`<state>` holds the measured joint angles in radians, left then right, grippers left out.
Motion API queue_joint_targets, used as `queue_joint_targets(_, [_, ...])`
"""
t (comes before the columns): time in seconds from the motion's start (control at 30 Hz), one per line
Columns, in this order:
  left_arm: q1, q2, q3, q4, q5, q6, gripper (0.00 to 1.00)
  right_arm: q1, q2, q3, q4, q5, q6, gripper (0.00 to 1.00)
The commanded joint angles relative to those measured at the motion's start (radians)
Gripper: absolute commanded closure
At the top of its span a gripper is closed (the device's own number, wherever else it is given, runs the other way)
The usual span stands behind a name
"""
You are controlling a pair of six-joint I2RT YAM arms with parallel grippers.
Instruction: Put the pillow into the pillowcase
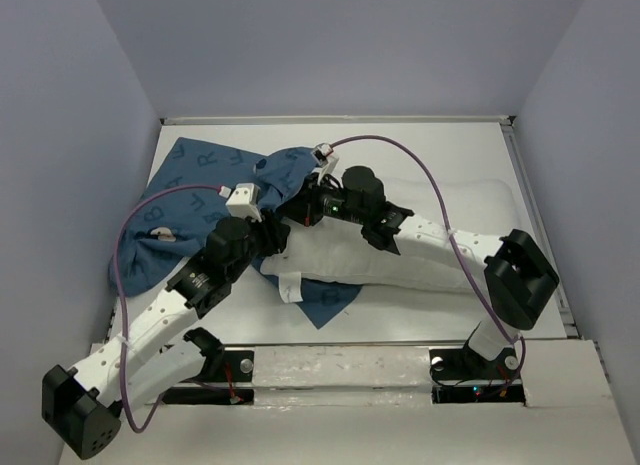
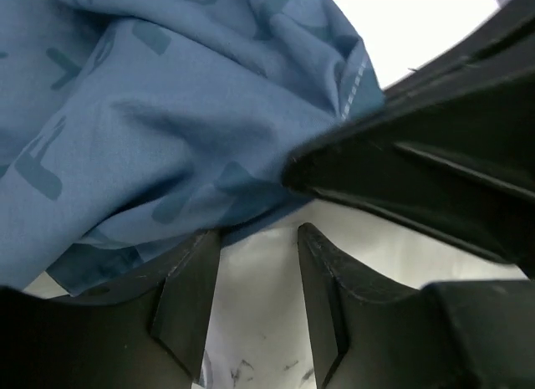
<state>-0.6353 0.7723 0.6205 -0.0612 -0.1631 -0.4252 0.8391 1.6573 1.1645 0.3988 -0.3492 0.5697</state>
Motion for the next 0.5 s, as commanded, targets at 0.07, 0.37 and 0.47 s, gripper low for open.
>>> queue_joint_targets(0.07, [-0.024,0.085,-0.016,0.239,-0.128,-0.003,0.46,0.003,-0.017,0.054,0.048,-0.060,0.039,1.00])
queue_joint_targets(0.37, [-0.064,-0.008,-0.054,0.241,-0.305,-0.021,0.59,-0.025,-0.056,0.008,0.038,-0.034,0.036,1.00])
queue_joint_targets(0.47, [-0.064,0.010,-0.064,0.264,-0.305,-0.012,0.54,-0.025,-0.062,0.004,0.041,-0.046,0.041,1.00])
